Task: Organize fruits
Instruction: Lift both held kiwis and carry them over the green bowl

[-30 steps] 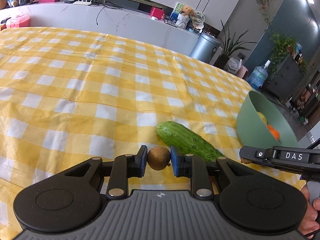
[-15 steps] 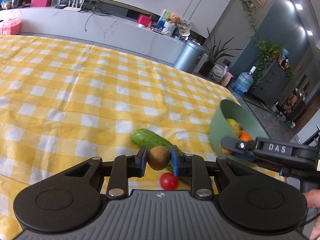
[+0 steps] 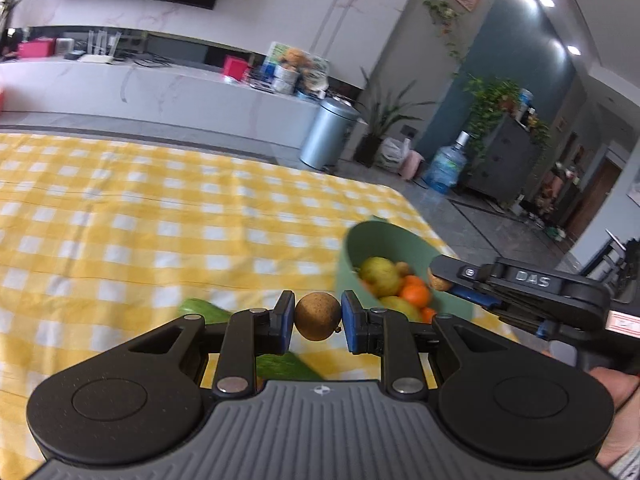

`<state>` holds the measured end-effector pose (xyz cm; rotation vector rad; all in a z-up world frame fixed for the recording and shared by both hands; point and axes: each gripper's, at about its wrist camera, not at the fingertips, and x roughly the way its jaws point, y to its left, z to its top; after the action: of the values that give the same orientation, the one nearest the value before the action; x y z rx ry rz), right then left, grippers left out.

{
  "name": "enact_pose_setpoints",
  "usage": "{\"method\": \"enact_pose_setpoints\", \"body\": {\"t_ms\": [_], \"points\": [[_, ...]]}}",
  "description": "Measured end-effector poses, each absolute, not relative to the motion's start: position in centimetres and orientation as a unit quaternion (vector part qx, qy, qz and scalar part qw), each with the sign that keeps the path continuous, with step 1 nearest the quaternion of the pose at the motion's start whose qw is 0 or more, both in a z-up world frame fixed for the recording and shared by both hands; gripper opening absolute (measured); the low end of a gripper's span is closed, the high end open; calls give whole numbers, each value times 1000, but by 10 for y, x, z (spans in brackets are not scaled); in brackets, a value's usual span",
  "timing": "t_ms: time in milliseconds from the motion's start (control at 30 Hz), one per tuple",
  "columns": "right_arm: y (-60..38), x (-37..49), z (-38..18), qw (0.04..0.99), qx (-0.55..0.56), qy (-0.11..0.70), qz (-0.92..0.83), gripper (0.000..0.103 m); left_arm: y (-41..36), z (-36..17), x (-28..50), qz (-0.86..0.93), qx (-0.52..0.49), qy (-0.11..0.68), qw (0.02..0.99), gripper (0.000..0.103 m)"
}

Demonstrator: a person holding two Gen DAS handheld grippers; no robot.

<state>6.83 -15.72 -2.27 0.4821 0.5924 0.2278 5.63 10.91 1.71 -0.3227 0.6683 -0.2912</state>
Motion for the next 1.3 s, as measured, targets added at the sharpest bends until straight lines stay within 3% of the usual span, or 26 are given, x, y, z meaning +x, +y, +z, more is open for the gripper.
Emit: {"method": "enact_pose_setpoints", "body": {"t_ms": [733, 1167, 1233, 1300], "points": [[-251, 97, -70, 882, 371, 289, 16, 22, 33, -5, 155, -214, -188, 372, 883, 27], [-253, 94, -68, 888, 365, 281, -2, 22, 5, -23, 208, -182, -128, 397, 890, 28], [-253, 95, -71, 885, 367, 287, -3, 22, 3, -23, 208, -168, -117, 397, 895, 36], [-254, 96, -72, 884, 367, 290, -4, 22, 2, -22, 207, -153, -106, 394, 900, 56]]}}
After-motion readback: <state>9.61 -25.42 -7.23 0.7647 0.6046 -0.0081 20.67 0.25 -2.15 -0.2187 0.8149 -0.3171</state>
